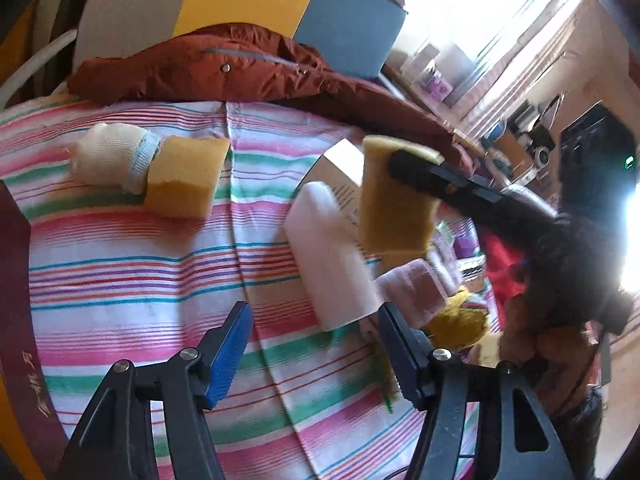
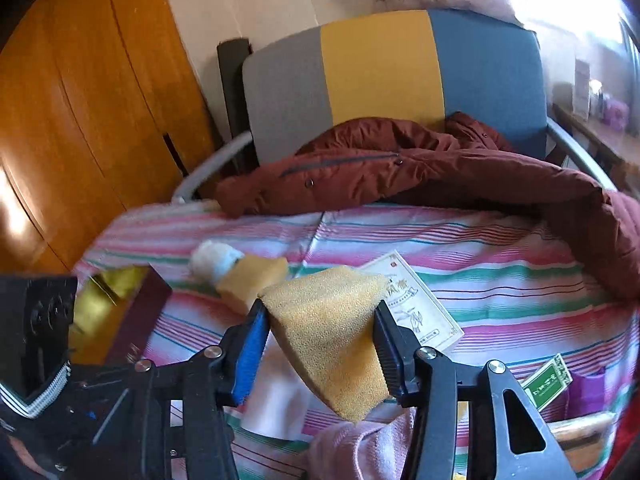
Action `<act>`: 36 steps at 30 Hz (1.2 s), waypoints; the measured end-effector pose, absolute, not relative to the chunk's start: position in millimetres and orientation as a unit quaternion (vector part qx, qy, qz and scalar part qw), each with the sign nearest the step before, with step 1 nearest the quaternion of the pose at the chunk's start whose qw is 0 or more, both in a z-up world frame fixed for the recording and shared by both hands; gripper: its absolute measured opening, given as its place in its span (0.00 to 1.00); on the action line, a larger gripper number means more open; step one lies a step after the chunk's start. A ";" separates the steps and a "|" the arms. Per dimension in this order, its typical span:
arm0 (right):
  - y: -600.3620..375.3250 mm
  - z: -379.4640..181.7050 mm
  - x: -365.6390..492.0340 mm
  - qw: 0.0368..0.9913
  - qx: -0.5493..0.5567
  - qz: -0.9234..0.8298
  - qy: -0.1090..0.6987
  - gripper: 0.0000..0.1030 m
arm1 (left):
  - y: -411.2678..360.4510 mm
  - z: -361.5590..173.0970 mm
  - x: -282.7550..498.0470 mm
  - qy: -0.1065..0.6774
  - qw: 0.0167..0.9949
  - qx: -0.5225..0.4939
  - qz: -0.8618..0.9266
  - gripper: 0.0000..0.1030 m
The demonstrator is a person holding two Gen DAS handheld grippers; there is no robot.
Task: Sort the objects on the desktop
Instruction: 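Grasp the yellow sponge with the right gripper while the left gripper grasps the white bar, then carry the white bar and yellow sponge over the gold tray and release both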
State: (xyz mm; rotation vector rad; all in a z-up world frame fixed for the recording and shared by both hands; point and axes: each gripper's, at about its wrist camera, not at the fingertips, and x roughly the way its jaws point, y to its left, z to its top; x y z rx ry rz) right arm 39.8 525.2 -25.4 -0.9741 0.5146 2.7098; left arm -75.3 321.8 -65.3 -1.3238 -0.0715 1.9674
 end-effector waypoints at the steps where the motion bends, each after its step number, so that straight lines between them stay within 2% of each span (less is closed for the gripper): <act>1: 527.1 -24.6 40.5 0.106 -0.327 0.921 0.183 0.50 | 324.3 -67.3 -78.4 -0.028 0.375 -0.524 0.764 0.63; 6: 525.4 -19.7 44.9 0.113 -0.319 0.924 0.181 0.50 | 338.0 -66.7 -83.9 -0.043 0.387 -0.528 0.755 0.63; 13: 538.8 -10.8 57.2 0.132 -0.296 0.926 0.195 0.50 | 369.5 -65.5 -86.1 0.003 0.369 -0.519 0.771 0.63; 15: 540.9 -10.2 58.0 0.134 -0.295 0.925 0.196 0.50 | 377.3 -74.0 -89.1 0.027 0.352 -0.524 0.775 0.53; 17: 541.2 -10.0 58.3 0.134 -0.294 0.925 0.197 0.50 | 378.1 -79.3 -88.9 0.026 0.367 -0.530 0.764 0.39; 22: 537.7 -12.0 56.6 0.128 -0.300 0.926 0.190 0.50 | 368.4 -68.5 -78.1 0.038 0.376 -0.497 0.781 0.22; 36: 515.9 -12.3 50.0 0.095 -0.303 0.928 0.197 0.50 | 259.0 -16.2 -56.2 0.014 0.327 -0.444 0.834 0.20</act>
